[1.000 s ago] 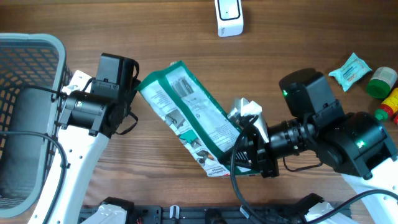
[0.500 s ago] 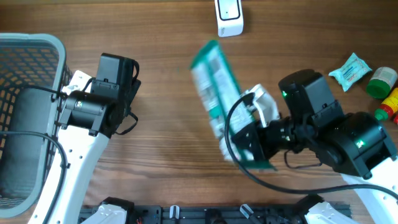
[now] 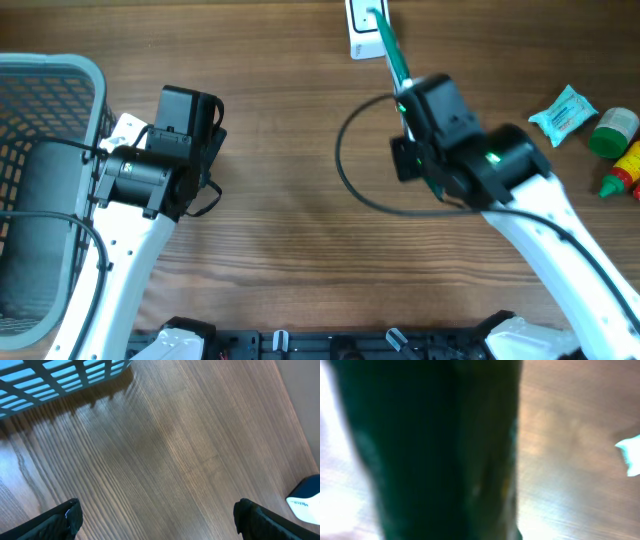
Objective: Scan the item barcode
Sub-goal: 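Hold the gloves pack in front of the white scanner with the right gripper, then move the right gripper right and place the gloves pack at the edge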
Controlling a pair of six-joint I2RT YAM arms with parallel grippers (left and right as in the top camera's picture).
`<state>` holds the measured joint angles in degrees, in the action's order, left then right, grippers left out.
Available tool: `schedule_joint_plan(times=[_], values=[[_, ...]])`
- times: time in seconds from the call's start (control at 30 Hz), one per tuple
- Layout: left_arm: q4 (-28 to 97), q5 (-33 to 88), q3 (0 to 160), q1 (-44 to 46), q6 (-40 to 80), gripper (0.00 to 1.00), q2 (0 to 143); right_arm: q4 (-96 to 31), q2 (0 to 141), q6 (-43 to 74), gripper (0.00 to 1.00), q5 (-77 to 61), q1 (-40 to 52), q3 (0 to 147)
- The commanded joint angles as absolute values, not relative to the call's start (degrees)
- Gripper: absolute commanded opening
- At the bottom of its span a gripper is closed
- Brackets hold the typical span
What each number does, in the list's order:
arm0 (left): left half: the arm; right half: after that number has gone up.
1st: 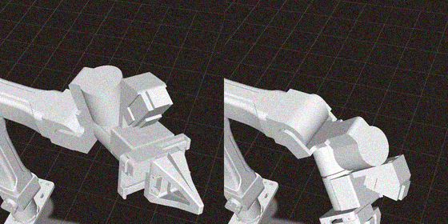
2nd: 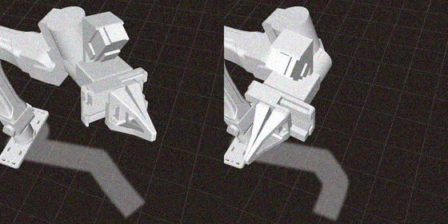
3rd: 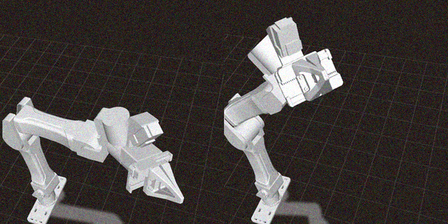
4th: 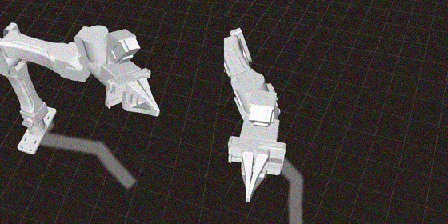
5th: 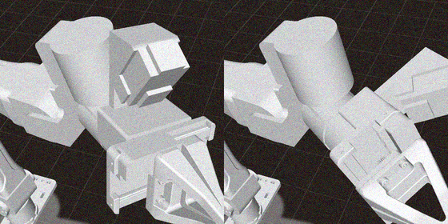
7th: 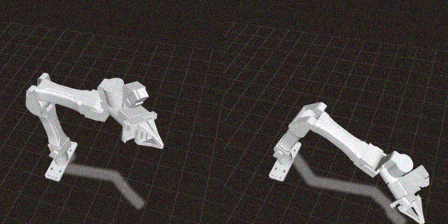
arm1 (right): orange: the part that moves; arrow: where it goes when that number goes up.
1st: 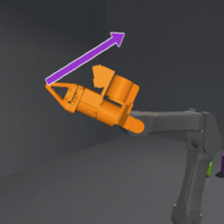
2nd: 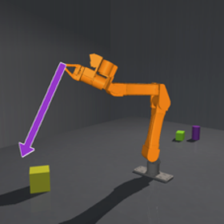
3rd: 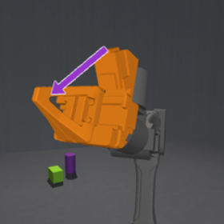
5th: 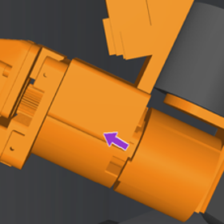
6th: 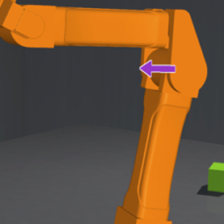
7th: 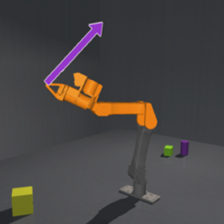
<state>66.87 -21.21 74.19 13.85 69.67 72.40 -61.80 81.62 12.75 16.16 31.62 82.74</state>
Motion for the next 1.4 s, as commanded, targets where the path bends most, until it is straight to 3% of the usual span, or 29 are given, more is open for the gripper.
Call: schedule_joint_plan(times=[0.0, 0.2, 0.43, 0.73, 0.97, 1.07, 1.23, 1.37], values=[[66.9, -22.8, 74.1, 13.6, 69.2, 1.0, 71.7, -55.0, 88.4, 10.7, 0.05, 32.9, 31.3, 82.7], [66.9, -22.8, 74.1, 13.6, 69.2, 1.0, 71.7, -38.9, 99.3, -4.2, 0.04, 33.6, 29.9, 82.7], [66.9, -22.8, 74.1, 13.6, 69.2, 1.0, 71.7, -25.5, 111.3, -11.3, 0.05, 34.8, 22.1, 82.8], [66.9, -22.8, 74.1, 13.6, 69.2, 1.0, 71.7, -9.8, 120.4, -13.5, 0.05, 39.6, 21.3, 82.8], [66.9, -22.8, 74.1, 13.6, 69.2, 1.0, 71.7, -4.6, 123.7, -18.2, 0.05, 45.6, 21.3, 83.0], [66.9, -22.8, 74.1, 13.6, 69.2, 1.0, 71.7, -4.4, 123.7, -14.6, 0.05, 46.5, 21.3, 83.8], [66.9, -22.8, 74.1, 13.6, 69.2, 1.0, 71.7, -16.4, 123.7, -2.0, 0.04, 47.0, 20.4, 88.4], [66.9, -22.8, 74.1, 13.6, 69.2, 1.0, 71.7, -22.8, 123.7, 1.3, 0.04, 47.0, 15.9, 89.8]])
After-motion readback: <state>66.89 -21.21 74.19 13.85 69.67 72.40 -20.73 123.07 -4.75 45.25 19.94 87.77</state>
